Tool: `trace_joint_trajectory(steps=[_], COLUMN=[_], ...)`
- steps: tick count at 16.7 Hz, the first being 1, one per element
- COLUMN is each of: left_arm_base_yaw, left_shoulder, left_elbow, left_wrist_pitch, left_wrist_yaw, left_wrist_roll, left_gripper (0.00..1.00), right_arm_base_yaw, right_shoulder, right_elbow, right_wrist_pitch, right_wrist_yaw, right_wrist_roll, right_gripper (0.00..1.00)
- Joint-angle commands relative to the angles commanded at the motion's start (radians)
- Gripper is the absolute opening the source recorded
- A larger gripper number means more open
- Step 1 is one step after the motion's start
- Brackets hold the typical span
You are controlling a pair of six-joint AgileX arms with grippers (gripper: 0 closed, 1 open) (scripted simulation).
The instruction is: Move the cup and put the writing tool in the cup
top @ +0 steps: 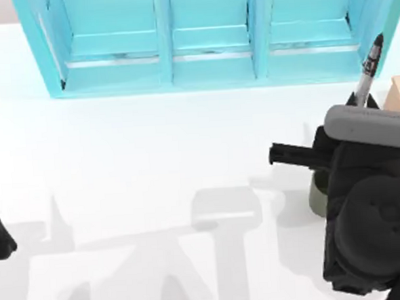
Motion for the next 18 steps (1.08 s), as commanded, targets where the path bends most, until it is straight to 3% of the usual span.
trace_joint_trajectory(steps=[12, 18], left_arm_base_yaw=[0.000, 0.000], left_shoulder=[0.000, 0.000], left_elbow=[0.000, 0.000], left_wrist_pitch=[0.000, 0.000], left_wrist_yaw=[0.000, 0.000], left_wrist_roll=[0.000, 0.000], left_gripper=[1.00, 1.00], right_arm_base_yaw=[0.000, 0.000], right_shoulder=[0.000, 0.000], right_elbow=[0.000, 0.000], right_wrist_pitch=[0.000, 0.000], right_wrist_yaw=[0.000, 0.000], right_wrist_roll=[0.000, 0.000], right_gripper=[0.98, 1.00])
